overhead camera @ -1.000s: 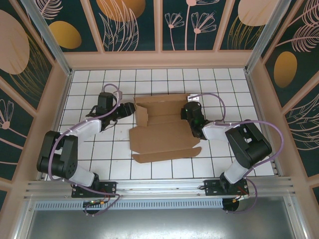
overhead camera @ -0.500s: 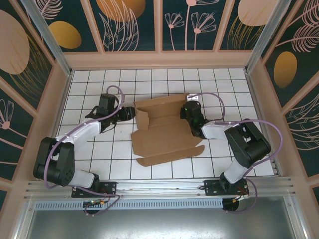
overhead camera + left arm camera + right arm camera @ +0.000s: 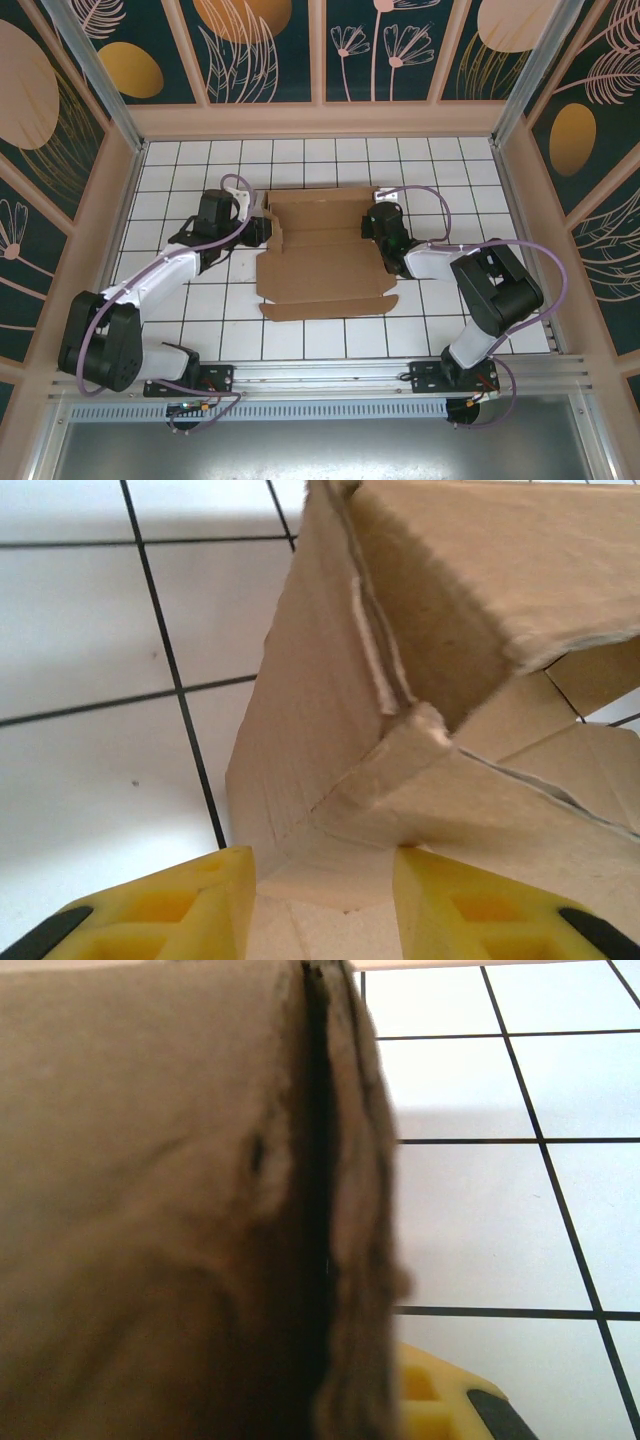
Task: Fold the paper box
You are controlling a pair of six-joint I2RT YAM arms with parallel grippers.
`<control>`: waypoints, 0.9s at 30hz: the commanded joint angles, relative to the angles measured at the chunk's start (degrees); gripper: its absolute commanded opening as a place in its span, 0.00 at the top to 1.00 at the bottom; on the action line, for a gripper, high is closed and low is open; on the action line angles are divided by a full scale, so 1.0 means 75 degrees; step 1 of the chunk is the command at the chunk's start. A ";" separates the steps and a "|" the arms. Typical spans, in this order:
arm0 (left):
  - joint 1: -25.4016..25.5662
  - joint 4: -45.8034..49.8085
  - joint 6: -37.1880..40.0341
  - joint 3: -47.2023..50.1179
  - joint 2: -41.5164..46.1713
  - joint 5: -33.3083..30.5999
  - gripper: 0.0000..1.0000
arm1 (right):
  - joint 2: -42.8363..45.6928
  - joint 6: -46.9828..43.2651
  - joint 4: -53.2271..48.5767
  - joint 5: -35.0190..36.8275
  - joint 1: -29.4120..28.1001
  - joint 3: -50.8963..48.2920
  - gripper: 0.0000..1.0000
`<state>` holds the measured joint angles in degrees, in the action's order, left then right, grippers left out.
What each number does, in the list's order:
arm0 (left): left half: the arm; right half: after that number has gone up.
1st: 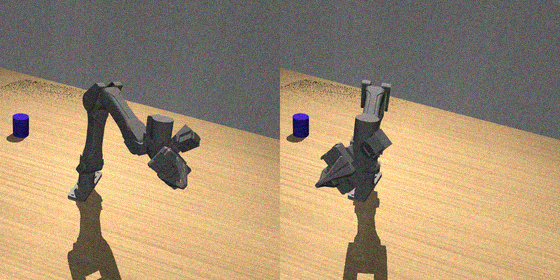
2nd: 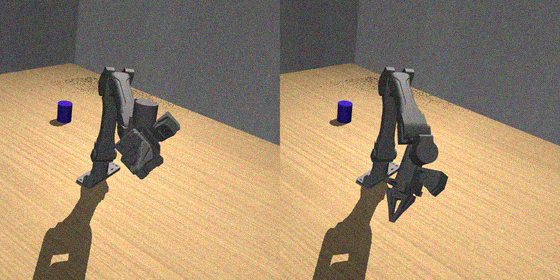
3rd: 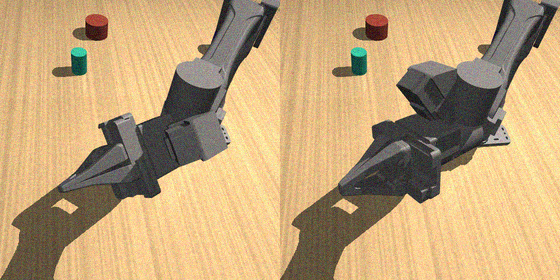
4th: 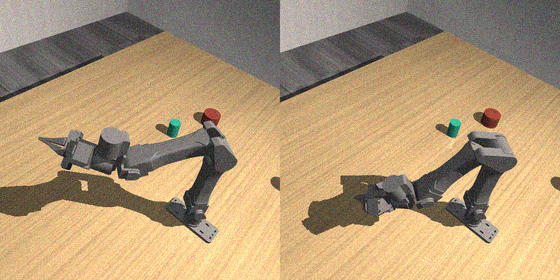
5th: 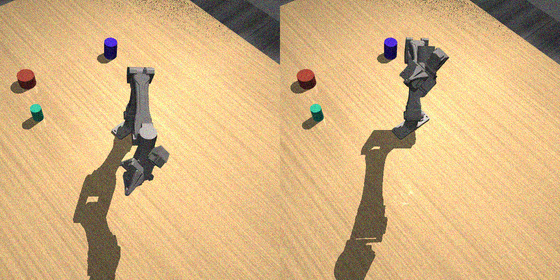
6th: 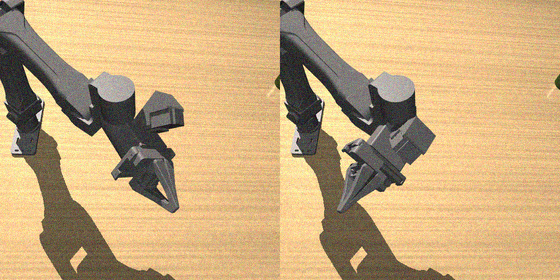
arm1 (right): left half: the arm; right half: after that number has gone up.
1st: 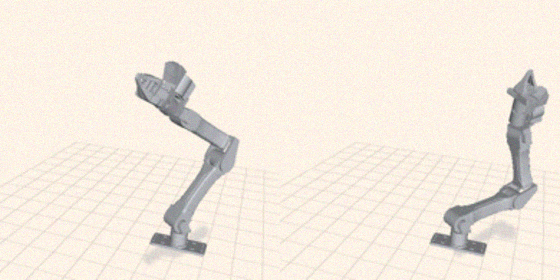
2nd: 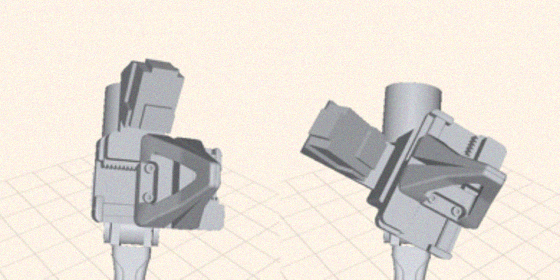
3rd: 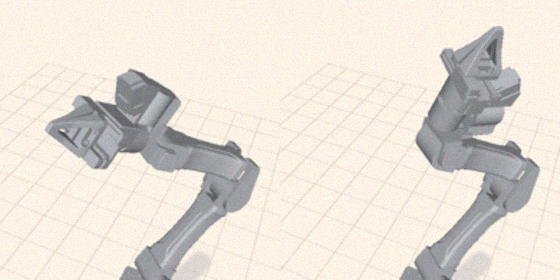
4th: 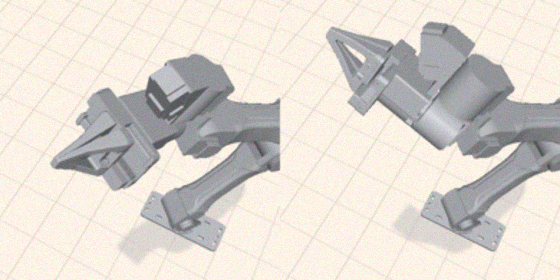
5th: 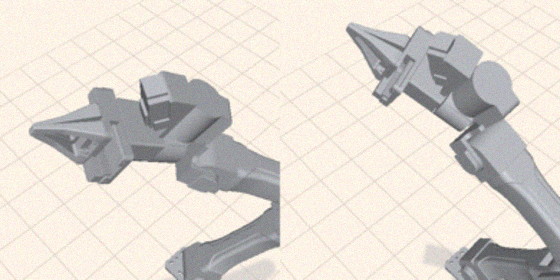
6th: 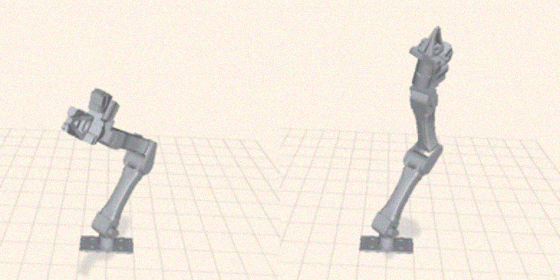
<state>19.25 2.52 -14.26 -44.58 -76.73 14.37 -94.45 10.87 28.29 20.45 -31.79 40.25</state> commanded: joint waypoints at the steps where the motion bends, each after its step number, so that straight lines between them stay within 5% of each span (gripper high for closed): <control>1: 0.0025 -0.0857 0.0808 0.0260 0.0106 -0.0600 0.59 | -0.0344 0.0123 -0.1291 -0.0515 0.0018 -0.0133 1.00; 13: 0.0036 -0.1807 0.1382 0.0190 -0.0677 0.0109 0.48 | -0.0270 0.0144 -0.1230 -0.0617 0.0020 -0.0200 1.00; 27: 0.0094 -0.2501 0.1693 0.0014 -0.1596 -0.0194 0.39 | -0.0188 0.0169 -0.1195 -0.0698 0.0016 -0.0245 1.00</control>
<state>19.53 -13.56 -3.16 -43.09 -87.48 13.02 -94.39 10.87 28.05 19.20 -31.53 40.49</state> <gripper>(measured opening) 0.606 0.091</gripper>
